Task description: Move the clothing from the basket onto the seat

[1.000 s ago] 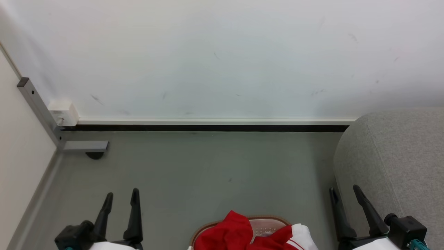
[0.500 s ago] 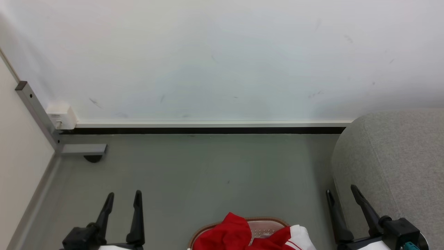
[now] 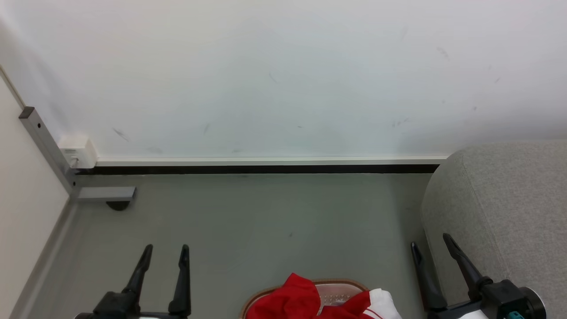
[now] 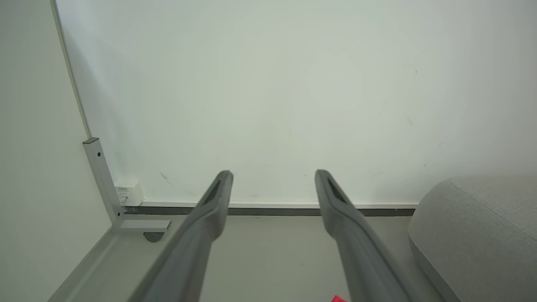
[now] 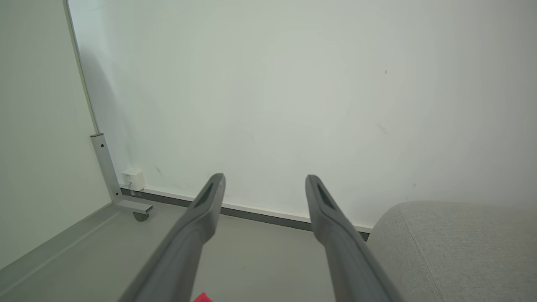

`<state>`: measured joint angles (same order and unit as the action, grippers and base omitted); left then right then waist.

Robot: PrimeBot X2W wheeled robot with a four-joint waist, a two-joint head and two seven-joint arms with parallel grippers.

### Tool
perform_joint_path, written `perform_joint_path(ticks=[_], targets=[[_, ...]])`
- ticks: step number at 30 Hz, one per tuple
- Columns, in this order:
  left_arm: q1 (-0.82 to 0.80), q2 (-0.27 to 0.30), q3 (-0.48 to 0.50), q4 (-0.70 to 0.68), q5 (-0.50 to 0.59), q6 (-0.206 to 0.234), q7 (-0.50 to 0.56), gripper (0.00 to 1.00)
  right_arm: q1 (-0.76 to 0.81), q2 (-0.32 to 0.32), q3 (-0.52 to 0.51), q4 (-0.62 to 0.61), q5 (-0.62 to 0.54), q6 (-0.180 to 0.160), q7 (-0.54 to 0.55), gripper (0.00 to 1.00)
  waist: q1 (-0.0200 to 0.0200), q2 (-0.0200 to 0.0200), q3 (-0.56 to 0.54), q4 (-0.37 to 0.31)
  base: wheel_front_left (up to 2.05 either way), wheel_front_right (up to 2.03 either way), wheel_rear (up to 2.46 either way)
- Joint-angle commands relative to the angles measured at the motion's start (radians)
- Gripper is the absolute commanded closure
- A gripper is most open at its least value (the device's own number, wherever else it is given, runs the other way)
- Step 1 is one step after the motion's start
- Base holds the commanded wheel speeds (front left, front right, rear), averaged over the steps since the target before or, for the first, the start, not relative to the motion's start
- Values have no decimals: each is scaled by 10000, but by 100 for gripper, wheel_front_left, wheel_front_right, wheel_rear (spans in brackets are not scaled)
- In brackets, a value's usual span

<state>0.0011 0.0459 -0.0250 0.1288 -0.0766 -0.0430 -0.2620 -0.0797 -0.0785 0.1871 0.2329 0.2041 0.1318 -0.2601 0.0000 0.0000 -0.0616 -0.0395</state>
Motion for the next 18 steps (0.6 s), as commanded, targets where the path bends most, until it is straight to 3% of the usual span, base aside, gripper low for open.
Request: perform_joint_path(ticks=[1, 18], targets=[[141, 83, -6, -20, 174, 11, -37, 0, -40, -33, 21, -33, -197, -21, -63, 0, 0, 0, -6, 5, 0, 0, 0], [165, 77, -118, -12, 56, 23, -30, 0, 34, -107, 11, -81, 29, -21, -43, 0, 0, 0, -34, 27, 0, 0, 0]])
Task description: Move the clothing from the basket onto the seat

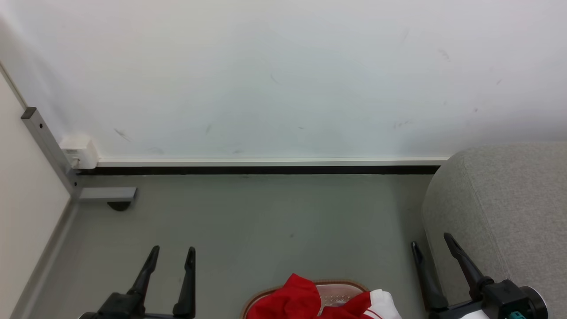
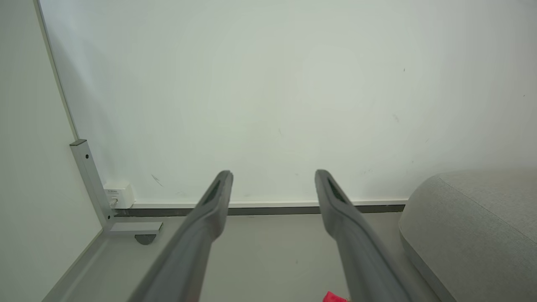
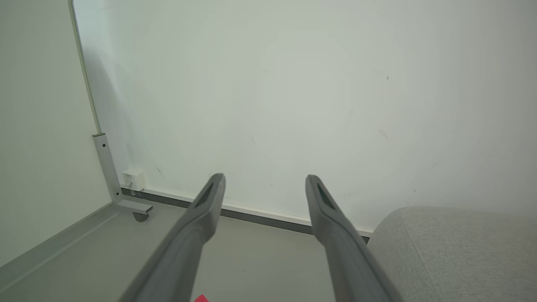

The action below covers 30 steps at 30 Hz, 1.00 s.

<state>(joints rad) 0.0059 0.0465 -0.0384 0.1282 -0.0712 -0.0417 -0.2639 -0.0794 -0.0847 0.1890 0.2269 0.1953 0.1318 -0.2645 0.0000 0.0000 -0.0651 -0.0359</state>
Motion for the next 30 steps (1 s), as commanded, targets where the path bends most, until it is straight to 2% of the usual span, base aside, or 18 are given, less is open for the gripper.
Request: perform_joint_path(ticks=[1, 9, 17, 25, 30], targets=[[116, 72, 5, -3, -10, 12, -10, 0, 33, -51, -11, -21, 124, -21, 1, 0, 0, 0, 7, -19, 0, 0, 0], [48, 70, -31, 196, -296, 92, -10, 0, -93, -82, -99, -94, 167, -21, 1, 0, 0, 0, 164, -253, 0, 0, 0], [-457, 68, -405, 1056, -1006, 108, -9, 0, -297, -85, -366, -149, 325, -21, 2, 0, 0, 0, 696, -762, 0, 0, 0], [-1648, 68, -1050, 2173, -1074, -42, -9, 0, -875, -87, -600, -444, 460, -21, 4, 0, 0, 0, 2042, -1227, 0, 0, 0], [-2756, 70, -1576, 3169, -757, -238, -9, 0, -1352, -16, -925, -698, 547, -21, 4, 0, 0, 0, 2959, -1537, 0, 0, 0]])
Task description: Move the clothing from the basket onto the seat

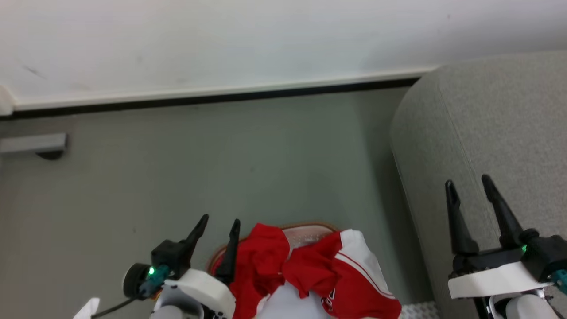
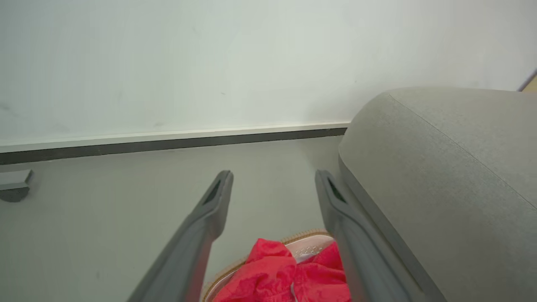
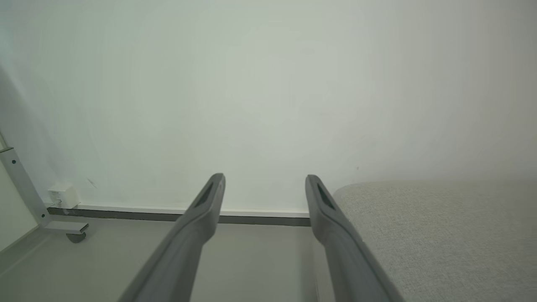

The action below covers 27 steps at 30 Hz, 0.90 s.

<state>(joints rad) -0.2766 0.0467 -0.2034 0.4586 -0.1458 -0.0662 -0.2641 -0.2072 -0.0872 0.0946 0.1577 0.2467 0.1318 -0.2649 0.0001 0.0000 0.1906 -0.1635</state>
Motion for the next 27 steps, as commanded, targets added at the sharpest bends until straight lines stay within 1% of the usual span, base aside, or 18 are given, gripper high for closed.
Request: perform_joint_path(ticks=[1, 7, 14, 17, 23, 27], targets=[[-148, 68, -12, 80, 69, -27, -7, 0, -164, 27, -39, -66, 33, -21, 8, 0, -1, 0, 578, -332, 0, 0, 0], [-1211, 250, -474, 1779, 603, -194, 6, 0, -594, 132, -356, -378, 193, -21, 8, 0, -1, 0, 1480, -681, 0, 0, 0], [-2703, 507, -1148, 3931, 1244, -262, 532, 0, -1133, 287, -725, -808, 400, -21, 8, 0, -1, 0, 2694, -1014, 0, 0, 0], [-3218, 509, -1418, 4723, 1386, -340, 786, 0, -1341, 327, -879, -924, 465, -21, 8, 0, -1, 0, 3123, -1159, 0, 0, 0], [-4079, 606, -2200, 6073, 2055, -368, 1396, 0, -1764, 368, -892, -1203, 588, -21, 8, 0, -1, 0, 3967, -1566, 0, 0, 0], [-4528, 807, -2706, 6921, 2513, -405, 1740, 0, -1957, 374, -771, -1316, 927, -21, 8, 0, -1, 0, 4434, -1818, 0, 0, 0]])
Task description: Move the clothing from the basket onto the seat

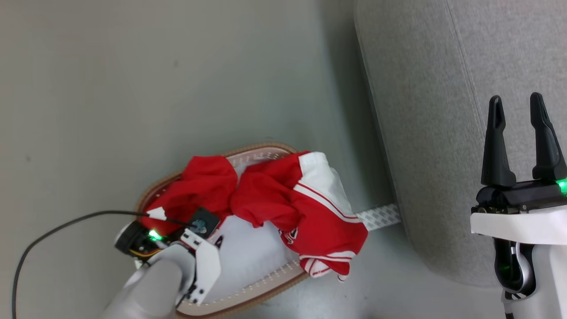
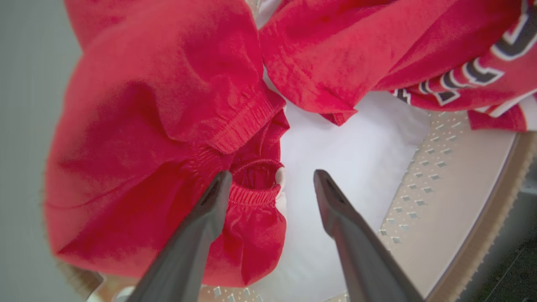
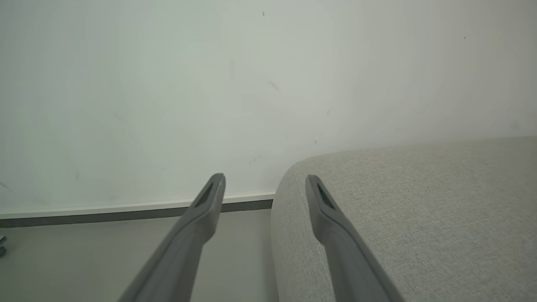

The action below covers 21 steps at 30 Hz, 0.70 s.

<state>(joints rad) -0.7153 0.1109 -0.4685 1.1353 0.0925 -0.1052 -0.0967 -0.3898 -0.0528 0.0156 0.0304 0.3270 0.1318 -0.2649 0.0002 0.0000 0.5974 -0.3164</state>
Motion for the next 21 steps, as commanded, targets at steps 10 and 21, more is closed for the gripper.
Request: perform_joint_path(ticks=[10, 21], targets=[[-1084, 757, -1563, 1291, 1546, 239, 1561, 0, -483, 31, 305, -88, 707, -21, 8, 0, -2, 0, 1418, -755, 0, 0, 0], [-1542, 1030, -2161, 1463, 1838, 139, 2180, 0, -644, 29, 557, -151, 951, -21, 8, 0, -2, 0, 2132, -1213, 0, 0, 0]])
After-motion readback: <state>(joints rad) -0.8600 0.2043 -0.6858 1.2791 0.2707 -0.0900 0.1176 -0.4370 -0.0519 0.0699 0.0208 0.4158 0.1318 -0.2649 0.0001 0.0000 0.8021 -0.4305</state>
